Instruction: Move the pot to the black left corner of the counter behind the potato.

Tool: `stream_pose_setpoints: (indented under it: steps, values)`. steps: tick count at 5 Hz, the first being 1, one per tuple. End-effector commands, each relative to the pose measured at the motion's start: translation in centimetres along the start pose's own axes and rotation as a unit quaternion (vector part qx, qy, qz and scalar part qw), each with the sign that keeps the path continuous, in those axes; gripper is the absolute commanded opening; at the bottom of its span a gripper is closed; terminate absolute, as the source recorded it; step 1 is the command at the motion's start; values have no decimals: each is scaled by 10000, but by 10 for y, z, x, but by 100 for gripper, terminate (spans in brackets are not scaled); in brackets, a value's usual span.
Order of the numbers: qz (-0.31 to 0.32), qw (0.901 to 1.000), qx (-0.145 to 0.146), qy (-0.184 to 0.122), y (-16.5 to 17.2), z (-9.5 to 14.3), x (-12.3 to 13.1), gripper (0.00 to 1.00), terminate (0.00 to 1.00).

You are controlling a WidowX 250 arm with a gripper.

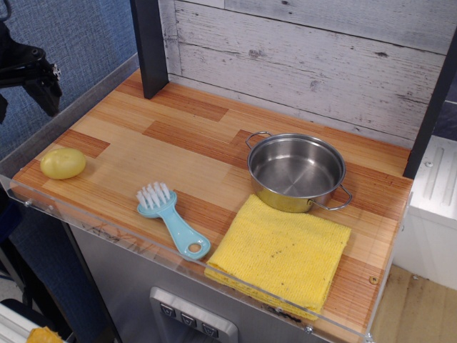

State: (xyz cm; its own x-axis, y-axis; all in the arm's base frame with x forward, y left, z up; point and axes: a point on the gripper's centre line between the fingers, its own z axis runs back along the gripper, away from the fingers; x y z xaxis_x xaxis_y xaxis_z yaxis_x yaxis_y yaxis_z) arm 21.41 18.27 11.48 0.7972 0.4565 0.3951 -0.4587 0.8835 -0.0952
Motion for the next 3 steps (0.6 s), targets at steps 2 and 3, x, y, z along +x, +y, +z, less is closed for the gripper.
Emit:
stream_pose_setpoints:
  steps: [2,3]
  values:
    - [-29,9999,-119,-35,-26,-6,1,100,0]
    - [-196,9993,-333,-8,-50,-10,-3,100,0]
